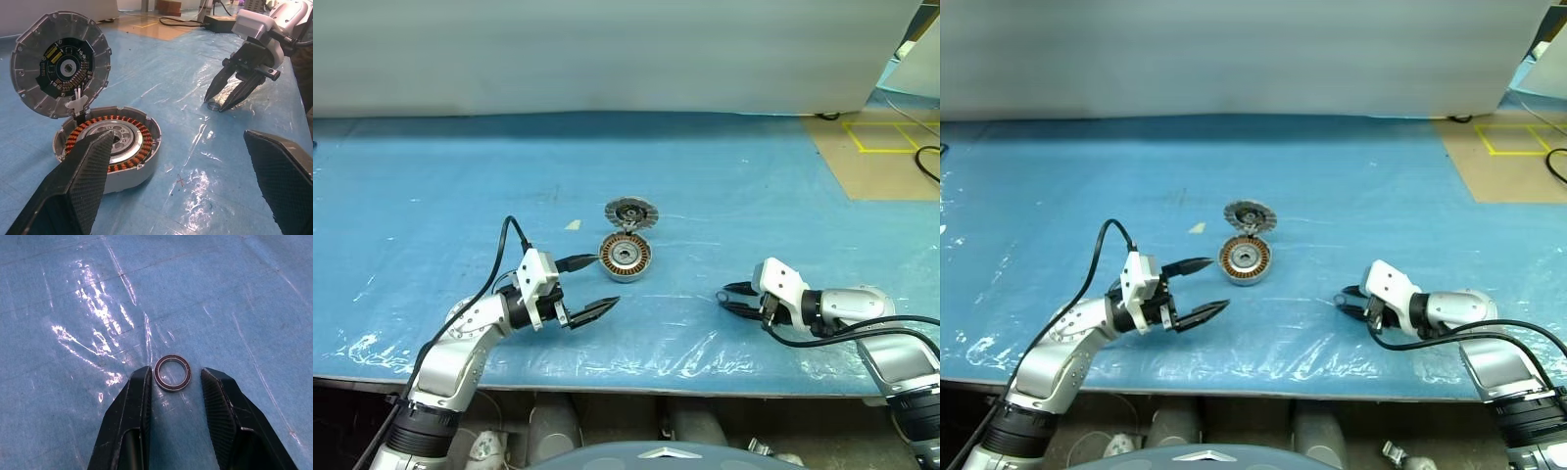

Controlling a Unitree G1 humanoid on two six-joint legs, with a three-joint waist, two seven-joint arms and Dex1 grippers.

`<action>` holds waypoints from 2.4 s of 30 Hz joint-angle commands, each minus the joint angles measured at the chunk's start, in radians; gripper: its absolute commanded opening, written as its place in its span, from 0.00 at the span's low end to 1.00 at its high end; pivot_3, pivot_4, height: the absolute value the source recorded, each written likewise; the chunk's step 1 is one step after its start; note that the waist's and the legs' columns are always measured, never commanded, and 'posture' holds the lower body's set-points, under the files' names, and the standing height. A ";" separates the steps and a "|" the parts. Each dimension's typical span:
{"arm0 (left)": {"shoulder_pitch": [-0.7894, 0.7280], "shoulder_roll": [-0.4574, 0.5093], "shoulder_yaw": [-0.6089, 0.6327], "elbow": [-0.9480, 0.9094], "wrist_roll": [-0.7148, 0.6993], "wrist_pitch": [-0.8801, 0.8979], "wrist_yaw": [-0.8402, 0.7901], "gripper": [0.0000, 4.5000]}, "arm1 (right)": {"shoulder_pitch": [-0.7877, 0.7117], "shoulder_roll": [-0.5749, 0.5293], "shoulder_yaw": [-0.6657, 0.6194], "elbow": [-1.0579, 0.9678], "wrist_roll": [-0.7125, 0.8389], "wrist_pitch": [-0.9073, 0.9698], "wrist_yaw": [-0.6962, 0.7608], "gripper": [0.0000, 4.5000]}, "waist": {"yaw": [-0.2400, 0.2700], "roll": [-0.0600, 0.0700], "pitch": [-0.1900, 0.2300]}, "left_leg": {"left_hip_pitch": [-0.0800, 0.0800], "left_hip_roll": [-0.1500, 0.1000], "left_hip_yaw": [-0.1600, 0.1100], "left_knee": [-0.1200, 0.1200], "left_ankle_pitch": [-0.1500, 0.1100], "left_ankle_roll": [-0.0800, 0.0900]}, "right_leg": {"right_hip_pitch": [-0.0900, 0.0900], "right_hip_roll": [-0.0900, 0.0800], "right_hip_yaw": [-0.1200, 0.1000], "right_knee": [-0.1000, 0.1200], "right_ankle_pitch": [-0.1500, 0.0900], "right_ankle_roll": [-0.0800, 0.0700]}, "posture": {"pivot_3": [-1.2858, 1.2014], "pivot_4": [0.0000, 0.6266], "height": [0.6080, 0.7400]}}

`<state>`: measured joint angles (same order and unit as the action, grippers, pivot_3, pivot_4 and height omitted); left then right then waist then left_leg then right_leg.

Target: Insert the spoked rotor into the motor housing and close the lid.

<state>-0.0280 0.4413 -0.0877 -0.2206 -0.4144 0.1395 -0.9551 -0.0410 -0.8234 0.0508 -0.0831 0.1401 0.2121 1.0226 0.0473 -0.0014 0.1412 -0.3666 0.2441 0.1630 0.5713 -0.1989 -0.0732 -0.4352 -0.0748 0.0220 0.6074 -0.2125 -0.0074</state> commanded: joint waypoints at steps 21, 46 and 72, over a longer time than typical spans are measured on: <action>0.026 0.015 0.072 0.005 -0.006 -0.047 0.018 1.00 | -0.380 0.184 0.063 -0.033 0.133 0.143 0.021 0.15 | -0.005 0.000 0.000 | 0.000 0.000 0.000 0.000 0.001 -0.001 | -0.001 0.000 0.000 0.001 0.000 0.000 | 0.52 0.24 1.00; 0.019 0.020 0.098 0.077 0.016 -0.121 0.026 1.00 | -0.621 0.380 0.311 0.285 -0.082 0.114 0.027 0.15 | -0.003 0.000 0.000 | 0.000 0.000 0.000 0.001 0.002 -0.004 | -0.001 0.000 0.000 0.003 0.000 0.000 | 0.52 0.24 1.00; 0.009 0.027 0.095 0.081 0.014 -0.112 0.019 1.00 | -0.646 0.433 0.297 0.324 -0.110 0.100 -0.001 0.15 | -0.003 0.000 0.000 | 0.000 0.000 0.000 0.001 0.002 -0.004 | -0.002 0.000 0.001 0.005 0.000 0.000 | 0.52 0.24 1.00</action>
<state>-0.0167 0.4595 -0.0056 -0.1160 -0.3933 0.0398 -0.9335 -0.6669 -0.3870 0.3642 0.2508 0.0279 0.3338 1.0206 0.0439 -0.0013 0.1416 -0.3664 0.2441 0.1633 0.5728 -0.1965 -0.0771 -0.4371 -0.0746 0.0227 0.6122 -0.2121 -0.0077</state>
